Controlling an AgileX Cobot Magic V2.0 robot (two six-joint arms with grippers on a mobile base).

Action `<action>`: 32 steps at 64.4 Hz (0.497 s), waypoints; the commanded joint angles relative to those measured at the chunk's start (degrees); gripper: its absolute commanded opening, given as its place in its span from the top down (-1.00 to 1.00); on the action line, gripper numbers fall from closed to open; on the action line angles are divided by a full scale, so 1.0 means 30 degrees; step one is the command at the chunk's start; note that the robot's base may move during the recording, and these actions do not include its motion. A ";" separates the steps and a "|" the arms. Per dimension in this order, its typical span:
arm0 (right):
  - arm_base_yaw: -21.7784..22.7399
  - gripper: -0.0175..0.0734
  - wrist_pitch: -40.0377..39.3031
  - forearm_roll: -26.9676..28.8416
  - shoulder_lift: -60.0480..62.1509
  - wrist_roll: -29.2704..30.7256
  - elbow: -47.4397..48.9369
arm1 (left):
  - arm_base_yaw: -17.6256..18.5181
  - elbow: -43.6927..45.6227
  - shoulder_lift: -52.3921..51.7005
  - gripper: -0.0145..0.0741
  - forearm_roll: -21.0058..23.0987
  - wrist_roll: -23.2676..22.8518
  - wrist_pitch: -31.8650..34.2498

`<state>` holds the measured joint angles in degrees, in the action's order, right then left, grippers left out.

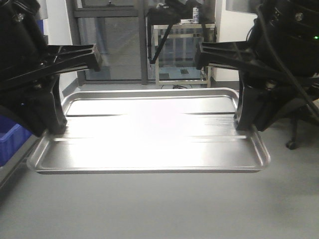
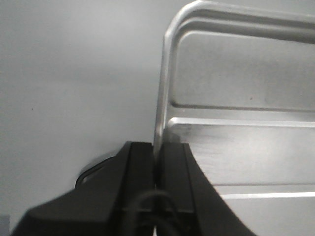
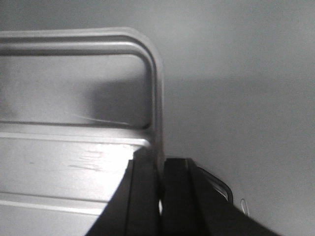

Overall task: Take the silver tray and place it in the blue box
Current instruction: 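Hold the tray level in both grippers while the base drives away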

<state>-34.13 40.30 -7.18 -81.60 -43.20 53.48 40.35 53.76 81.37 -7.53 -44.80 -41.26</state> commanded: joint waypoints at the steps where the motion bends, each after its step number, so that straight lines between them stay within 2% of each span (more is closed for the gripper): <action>1: 0.0110 0.49 0.0219 -0.0896 0.0750 0.0032 0.0382 | 0.0005 0.0412 -0.0540 0.91 -0.0697 -0.0259 -0.0035; 32: 0.0110 0.49 0.0219 -0.0896 0.0750 0.0032 0.0382 | 0.0005 0.0412 -0.0540 0.91 -0.0743 -0.0259 -0.0004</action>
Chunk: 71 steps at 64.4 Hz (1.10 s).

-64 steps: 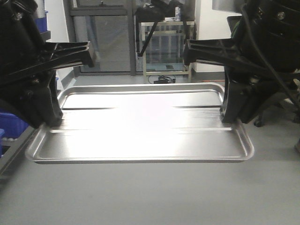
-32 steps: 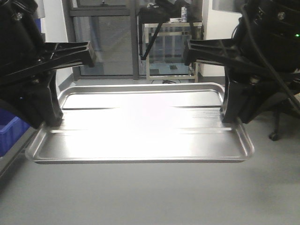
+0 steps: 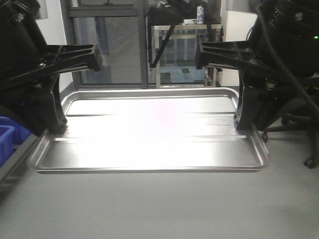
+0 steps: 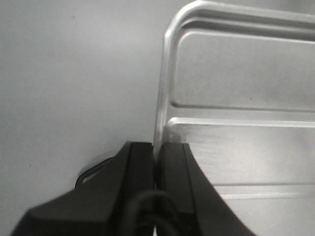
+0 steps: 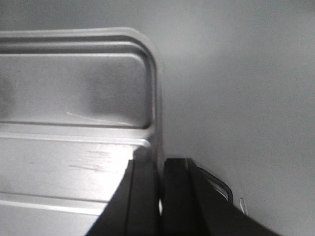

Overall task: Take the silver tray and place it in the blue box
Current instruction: 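Hold the tray level in both grippers while the base drives away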

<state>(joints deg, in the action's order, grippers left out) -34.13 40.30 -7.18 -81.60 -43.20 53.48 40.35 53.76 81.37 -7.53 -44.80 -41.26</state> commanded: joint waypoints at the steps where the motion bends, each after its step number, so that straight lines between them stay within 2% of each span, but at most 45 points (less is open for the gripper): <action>1: 0.0110 0.49 0.0219 -0.0896 0.0750 0.0032 0.0382 | 0.0005 0.0412 -0.0540 0.91 -0.0743 -0.0259 -0.0004; 71: 0.0110 0.49 0.0225 -0.0914 0.0750 0.0032 0.0382 | 0.0005 0.0412 -0.0540 0.91 -0.0743 -0.0259 -0.0004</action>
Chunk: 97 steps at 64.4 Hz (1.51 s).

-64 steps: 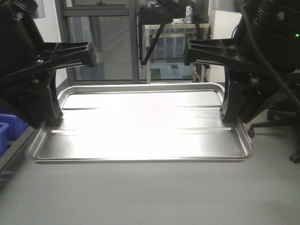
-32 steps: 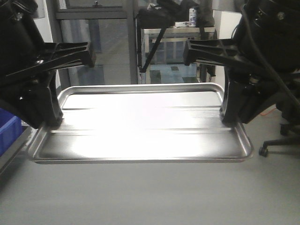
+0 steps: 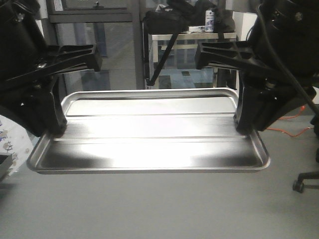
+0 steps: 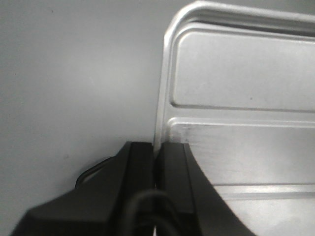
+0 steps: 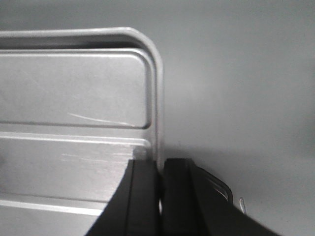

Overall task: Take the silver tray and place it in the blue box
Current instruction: 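Hold the tray level in both grippers while the base drives away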

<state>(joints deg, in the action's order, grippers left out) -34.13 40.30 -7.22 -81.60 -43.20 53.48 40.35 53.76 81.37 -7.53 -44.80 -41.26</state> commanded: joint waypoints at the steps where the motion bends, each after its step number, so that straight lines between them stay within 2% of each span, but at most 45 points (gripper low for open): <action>1: 0.0110 0.49 0.0225 -0.0902 0.0750 0.0032 0.0382 | 0.0005 0.0412 -0.0540 0.91 -0.0743 -0.0259 -0.0004; 97: 0.0110 0.49 0.0206 -0.0902 0.0750 0.0032 0.0382 | 0.0005 0.0412 -0.0540 0.91 -0.0858 -0.0259 -0.0004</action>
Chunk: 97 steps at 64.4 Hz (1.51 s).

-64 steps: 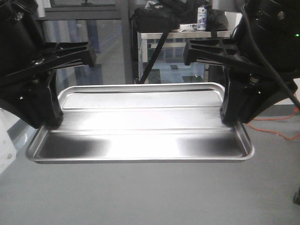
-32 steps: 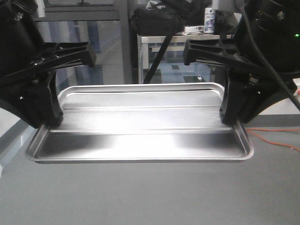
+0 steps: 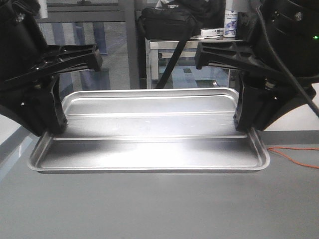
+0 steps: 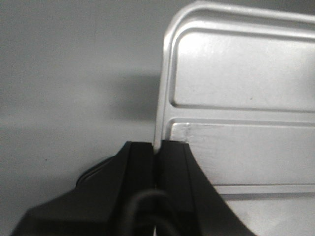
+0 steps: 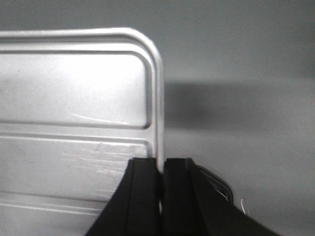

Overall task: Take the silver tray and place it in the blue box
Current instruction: 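Hold the tray level in both grippers while the base drives away, then hold the tray while the base drives up to the blue bin rack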

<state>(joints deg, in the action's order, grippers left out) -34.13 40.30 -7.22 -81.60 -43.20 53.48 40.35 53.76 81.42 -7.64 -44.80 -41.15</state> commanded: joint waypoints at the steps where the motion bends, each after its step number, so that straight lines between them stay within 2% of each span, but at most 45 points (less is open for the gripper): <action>1: 0.0110 0.49 0.0206 -0.0902 0.0750 0.0032 0.0382 | 0.0005 0.0412 -0.0557 0.91 -0.0824 -0.0259 -0.0040; 97: 0.0110 0.49 0.0206 -0.0902 0.0750 0.0032 0.0382 | 0.0005 0.0412 -0.0557 0.91 -0.0824 -0.0259 -0.0040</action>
<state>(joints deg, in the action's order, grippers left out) -34.13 40.30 -7.31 -81.60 -43.20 53.48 40.35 53.76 81.51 -7.74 -44.80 -40.95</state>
